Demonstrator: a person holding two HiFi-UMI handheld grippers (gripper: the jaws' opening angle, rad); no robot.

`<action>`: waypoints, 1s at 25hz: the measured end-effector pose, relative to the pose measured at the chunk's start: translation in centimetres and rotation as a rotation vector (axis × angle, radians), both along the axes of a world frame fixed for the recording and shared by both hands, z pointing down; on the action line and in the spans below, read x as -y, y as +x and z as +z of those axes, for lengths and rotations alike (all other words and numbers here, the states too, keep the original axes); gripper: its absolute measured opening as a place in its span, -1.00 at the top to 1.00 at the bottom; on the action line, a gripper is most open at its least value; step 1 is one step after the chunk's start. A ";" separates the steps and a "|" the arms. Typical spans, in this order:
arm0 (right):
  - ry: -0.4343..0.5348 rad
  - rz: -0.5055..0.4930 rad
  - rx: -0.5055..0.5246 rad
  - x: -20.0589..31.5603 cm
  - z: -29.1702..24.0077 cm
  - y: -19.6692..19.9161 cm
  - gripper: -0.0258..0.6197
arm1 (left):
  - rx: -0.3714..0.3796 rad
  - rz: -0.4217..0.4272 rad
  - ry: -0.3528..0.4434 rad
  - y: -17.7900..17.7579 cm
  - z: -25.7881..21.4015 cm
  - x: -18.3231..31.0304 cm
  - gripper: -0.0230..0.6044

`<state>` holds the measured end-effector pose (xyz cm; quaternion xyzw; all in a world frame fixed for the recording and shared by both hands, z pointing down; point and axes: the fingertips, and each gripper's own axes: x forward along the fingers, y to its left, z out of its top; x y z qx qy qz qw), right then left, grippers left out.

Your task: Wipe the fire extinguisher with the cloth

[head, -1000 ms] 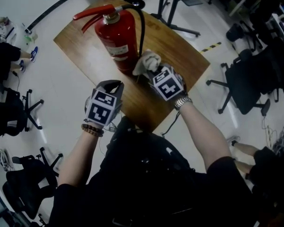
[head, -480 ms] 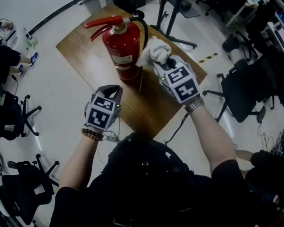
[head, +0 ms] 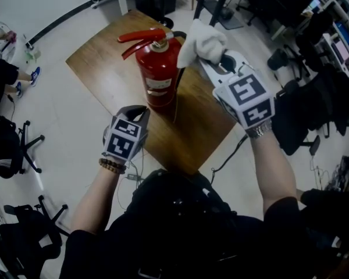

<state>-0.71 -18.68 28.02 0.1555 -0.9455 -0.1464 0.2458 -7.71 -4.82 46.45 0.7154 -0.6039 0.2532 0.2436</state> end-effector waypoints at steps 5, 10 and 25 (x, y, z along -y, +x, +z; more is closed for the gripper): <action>0.045 -0.105 -0.006 -0.4 -2.3 -1.9 0.69 | -0.009 -0.029 -0.007 -0.1 0.3 -0.1 0.89; 0.017 -0.208 -0.043 0.0 -1.5 -3.9 0.69 | -0.011 -0.100 -0.021 -0.4 0.4 -0.1 0.89; -0.061 -0.345 -0.025 3.9 1.9 -3.9 0.69 | -0.013 -0.284 -0.085 1.8 2.1 1.0 0.89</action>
